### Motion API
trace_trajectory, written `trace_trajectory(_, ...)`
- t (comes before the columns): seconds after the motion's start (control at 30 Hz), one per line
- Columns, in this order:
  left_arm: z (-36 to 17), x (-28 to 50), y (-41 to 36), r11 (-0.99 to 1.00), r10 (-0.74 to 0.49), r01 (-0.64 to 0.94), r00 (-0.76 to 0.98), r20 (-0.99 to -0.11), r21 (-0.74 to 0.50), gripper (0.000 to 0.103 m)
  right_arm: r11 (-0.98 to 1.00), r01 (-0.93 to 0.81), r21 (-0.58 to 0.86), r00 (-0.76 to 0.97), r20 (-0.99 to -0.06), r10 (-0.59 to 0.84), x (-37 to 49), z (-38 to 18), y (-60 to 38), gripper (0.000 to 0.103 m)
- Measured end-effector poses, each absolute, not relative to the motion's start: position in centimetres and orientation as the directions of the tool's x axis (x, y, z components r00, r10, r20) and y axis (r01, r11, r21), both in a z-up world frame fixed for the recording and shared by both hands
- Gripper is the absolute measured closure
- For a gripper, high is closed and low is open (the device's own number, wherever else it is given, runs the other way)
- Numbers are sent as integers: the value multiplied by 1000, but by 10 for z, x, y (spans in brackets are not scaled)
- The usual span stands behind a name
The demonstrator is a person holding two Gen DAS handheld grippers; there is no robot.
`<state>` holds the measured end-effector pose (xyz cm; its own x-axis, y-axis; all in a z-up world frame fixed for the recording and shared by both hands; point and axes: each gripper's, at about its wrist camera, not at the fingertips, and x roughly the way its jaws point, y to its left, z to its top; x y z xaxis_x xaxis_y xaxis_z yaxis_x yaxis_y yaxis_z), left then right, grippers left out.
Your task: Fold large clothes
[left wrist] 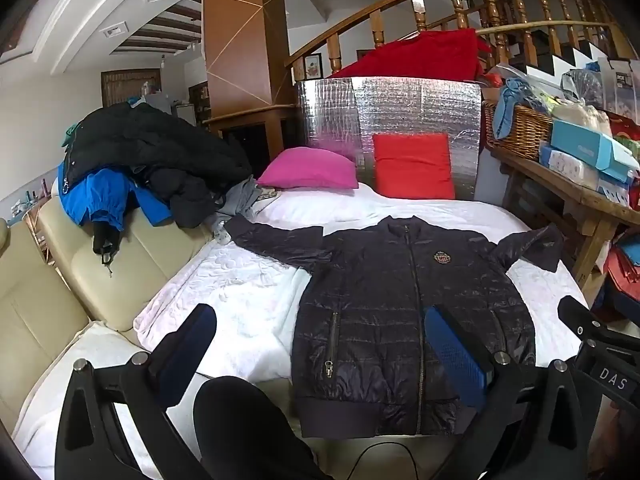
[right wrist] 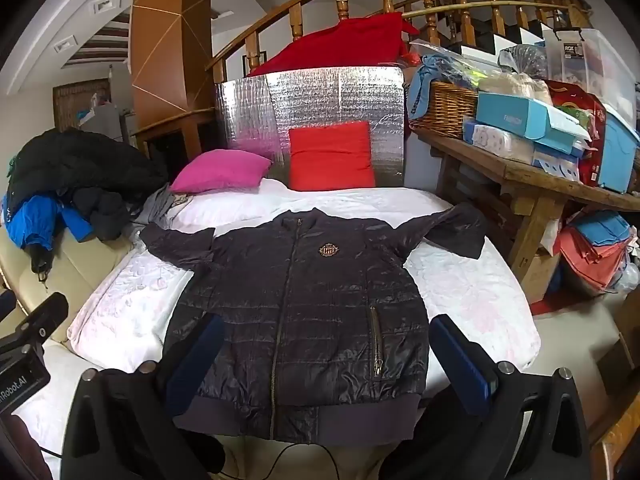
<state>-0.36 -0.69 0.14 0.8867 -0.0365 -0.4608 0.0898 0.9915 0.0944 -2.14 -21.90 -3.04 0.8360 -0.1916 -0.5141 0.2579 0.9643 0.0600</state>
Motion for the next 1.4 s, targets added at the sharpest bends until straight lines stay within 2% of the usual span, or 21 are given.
trace_trajectory(0.1, -14, 0, 1, 992, -41, 90, 886, -461, 84, 0, 967, 252, 48, 836, -514, -193, -23, -33, -216, 0)
trace_trajectory(0.5, -3, -1, 0, 994, -27, 72, 884, -467, 78, 0, 965, 255, 55, 845, -498, -195, -25, -17, -223, 0)
trace_trajectory(1.4, -1, 0, -2, 993, -18, 70, 885, -465, 94, 0, 965, 255, 61, 845, -500, -192, -22, -27, -220, 0)
